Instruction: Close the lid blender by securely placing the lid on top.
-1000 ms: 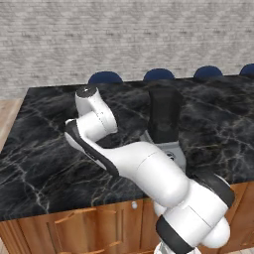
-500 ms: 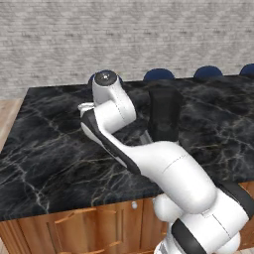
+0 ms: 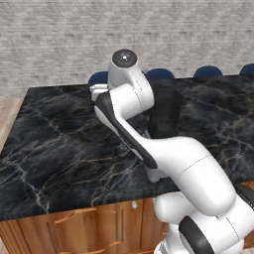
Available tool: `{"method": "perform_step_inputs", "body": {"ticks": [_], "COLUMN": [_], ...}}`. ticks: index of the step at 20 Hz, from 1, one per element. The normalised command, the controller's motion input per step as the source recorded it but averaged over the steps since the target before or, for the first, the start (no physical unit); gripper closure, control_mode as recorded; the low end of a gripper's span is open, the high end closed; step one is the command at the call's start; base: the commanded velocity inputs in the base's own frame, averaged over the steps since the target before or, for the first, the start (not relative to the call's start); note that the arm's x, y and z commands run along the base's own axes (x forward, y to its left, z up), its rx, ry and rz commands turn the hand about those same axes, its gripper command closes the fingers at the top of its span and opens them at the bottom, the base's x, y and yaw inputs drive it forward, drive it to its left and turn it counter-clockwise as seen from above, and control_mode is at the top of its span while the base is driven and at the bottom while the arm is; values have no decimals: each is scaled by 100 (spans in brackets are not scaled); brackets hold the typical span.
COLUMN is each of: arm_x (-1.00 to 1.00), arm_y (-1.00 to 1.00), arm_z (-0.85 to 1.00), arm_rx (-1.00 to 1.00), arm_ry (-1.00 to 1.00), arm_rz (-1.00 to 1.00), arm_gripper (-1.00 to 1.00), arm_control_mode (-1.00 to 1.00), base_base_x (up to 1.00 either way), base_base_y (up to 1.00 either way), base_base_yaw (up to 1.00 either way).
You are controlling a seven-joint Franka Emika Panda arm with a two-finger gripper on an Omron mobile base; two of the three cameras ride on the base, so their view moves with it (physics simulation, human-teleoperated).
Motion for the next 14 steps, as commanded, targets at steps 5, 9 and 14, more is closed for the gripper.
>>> {"method": "perform_step_inputs", "body": {"ticks": [5,9,14], "arm_x": [0,6,2], "arm_y": [-46,-63,-62], "arm_z": [33,15,13], "arm_rx": [0,0,0], "arm_ry": [-2,0,0], "arm_rz": [0,0,0], "arm_gripper": [100,100,100], "arm_control_mode": [-100,-100,-100], "base_base_x": [0,0,0], "base_base_y": [0,0,0], "base_base_yaw": [0,0,0]}}
